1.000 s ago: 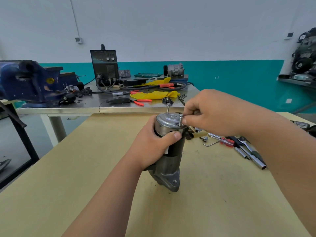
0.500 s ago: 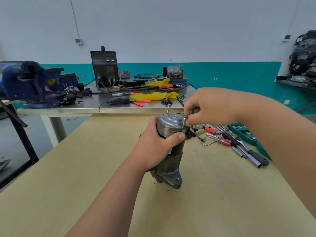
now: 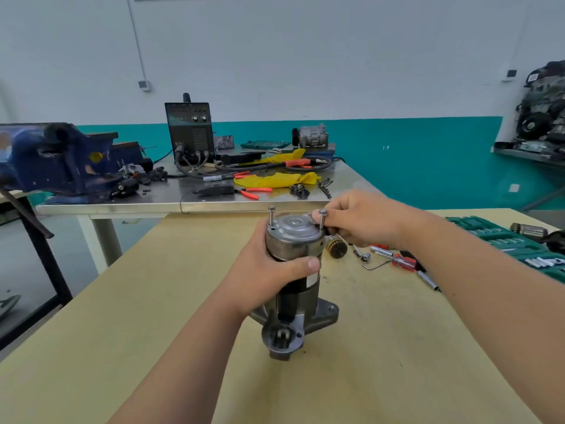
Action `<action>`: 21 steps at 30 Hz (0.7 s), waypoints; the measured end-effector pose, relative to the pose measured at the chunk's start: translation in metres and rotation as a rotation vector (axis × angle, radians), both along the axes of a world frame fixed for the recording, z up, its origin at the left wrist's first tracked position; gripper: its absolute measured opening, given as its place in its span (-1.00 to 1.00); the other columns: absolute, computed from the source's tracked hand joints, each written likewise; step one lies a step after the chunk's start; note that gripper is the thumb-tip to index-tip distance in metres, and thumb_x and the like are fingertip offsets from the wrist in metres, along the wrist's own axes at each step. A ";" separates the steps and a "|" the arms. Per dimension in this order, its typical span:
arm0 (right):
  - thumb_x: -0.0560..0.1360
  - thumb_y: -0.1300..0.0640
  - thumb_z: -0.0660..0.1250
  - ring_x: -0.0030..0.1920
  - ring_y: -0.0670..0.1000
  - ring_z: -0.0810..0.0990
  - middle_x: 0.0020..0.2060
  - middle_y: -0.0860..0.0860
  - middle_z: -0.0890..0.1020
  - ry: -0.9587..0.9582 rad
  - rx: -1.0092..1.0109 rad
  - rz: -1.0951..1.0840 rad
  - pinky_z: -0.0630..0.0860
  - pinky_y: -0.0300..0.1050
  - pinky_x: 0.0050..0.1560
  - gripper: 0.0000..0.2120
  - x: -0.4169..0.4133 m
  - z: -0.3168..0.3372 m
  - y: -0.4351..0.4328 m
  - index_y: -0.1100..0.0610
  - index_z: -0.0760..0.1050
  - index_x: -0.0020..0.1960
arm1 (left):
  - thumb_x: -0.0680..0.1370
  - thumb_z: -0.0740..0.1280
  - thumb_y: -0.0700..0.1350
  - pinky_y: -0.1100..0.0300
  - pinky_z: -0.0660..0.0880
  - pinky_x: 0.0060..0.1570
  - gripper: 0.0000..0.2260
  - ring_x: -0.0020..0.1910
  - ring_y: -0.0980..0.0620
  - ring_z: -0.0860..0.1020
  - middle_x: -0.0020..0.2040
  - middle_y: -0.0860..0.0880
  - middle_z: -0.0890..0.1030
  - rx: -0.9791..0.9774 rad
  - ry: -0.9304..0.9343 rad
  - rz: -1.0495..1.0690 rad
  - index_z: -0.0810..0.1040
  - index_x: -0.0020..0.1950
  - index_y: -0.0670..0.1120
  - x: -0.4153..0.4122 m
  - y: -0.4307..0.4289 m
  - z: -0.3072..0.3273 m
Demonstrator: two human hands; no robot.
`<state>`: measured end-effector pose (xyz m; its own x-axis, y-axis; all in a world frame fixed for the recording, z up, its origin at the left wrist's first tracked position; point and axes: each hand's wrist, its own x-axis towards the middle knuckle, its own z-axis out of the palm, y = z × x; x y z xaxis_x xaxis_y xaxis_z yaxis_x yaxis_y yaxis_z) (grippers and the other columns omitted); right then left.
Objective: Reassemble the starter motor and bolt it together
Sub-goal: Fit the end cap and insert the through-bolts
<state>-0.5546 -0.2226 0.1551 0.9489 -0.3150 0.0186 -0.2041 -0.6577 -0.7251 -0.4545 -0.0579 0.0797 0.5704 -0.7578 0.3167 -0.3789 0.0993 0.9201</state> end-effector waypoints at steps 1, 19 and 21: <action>0.58 -0.15 0.21 -0.50 -0.05 0.19 -0.51 -0.07 0.29 -0.038 0.079 -0.049 0.17 -0.17 -0.46 -0.63 0.003 -0.002 -0.001 0.12 0.49 -0.20 | 0.16 0.56 0.12 0.36 0.55 -0.12 -0.36 0.01 0.20 0.64 0.05 0.17 0.67 -0.036 0.018 0.015 0.48 0.20 0.14 -0.002 -0.002 -0.003; 0.57 0.05 0.29 -0.49 -0.13 0.58 -0.39 -0.15 0.66 -0.418 -0.279 0.004 0.46 -0.30 -0.45 -0.89 -0.028 0.014 0.030 -0.05 0.45 -0.13 | 0.15 0.47 0.32 0.27 0.51 -0.10 -0.43 -0.02 0.29 0.56 0.02 0.28 0.55 -0.171 -0.079 0.416 0.27 0.05 0.44 -0.036 -0.026 -0.022; 0.52 0.04 0.37 -0.48 -0.17 0.55 -0.43 -0.15 0.63 -0.436 -0.277 0.003 0.49 -0.27 -0.44 -0.89 -0.027 0.014 0.031 -0.07 0.53 -0.19 | 0.16 0.48 0.31 0.16 0.56 -0.04 -0.42 0.01 0.22 0.57 0.05 0.24 0.54 -0.173 -0.090 0.437 0.25 0.06 0.42 -0.037 -0.029 -0.024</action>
